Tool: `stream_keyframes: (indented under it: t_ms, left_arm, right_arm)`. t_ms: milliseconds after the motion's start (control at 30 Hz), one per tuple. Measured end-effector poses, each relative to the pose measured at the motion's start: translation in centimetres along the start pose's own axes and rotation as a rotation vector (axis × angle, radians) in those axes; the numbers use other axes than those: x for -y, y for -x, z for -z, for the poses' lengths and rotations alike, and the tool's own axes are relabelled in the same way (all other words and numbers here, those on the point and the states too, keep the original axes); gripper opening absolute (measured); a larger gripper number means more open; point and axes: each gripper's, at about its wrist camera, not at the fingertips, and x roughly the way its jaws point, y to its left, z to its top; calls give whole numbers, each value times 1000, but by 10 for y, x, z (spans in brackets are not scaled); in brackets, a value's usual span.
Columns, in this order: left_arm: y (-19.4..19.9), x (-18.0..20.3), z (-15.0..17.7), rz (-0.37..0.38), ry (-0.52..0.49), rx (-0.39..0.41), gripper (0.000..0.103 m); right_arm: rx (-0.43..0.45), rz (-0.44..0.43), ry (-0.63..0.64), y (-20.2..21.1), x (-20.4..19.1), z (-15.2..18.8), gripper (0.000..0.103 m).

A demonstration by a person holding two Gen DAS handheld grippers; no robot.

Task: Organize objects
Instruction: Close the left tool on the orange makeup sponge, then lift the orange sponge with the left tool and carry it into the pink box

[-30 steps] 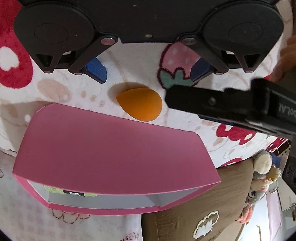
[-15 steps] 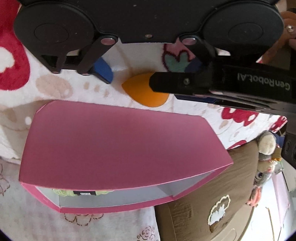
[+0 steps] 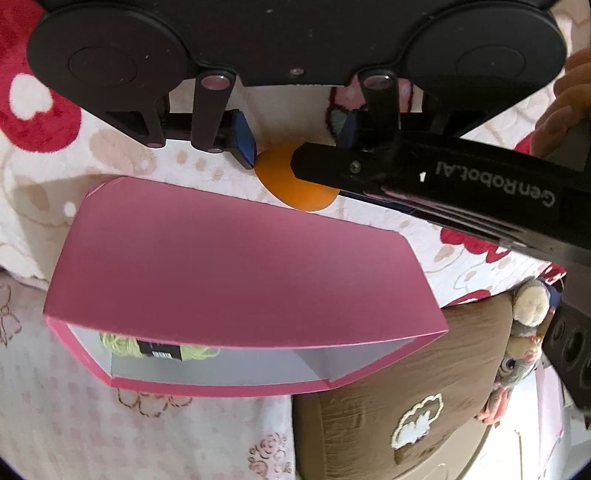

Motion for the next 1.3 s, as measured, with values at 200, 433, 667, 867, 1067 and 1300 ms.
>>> stream_keyframes:
  t_ms: [200, 433, 667, 867, 1067, 1300]
  left_arm:
    - [17, 6, -1, 11, -29, -51, 36]
    - [47, 13, 5, -4, -89, -51, 36]
    - [76, 22, 5, 5, -114, -55, 36]
    - [101, 29, -11, 43, -119, -80, 36]
    - [127, 47, -33, 38, -177, -98, 36]
    - [146, 51, -68, 56, -155, -104, 37]
  right_arm:
    - [-13, 12, 89, 17, -21, -4, 53]
    - [-2, -18, 168, 36, -40, -5, 53]
    - [-15, 8, 224, 57, -62, -13, 53]
    - [-1, 39, 266, 83, -76, -28, 53]
    - [4, 77, 294, 107, -89, -52, 53]
    - [-14, 83, 284, 120, -90, -87, 53]
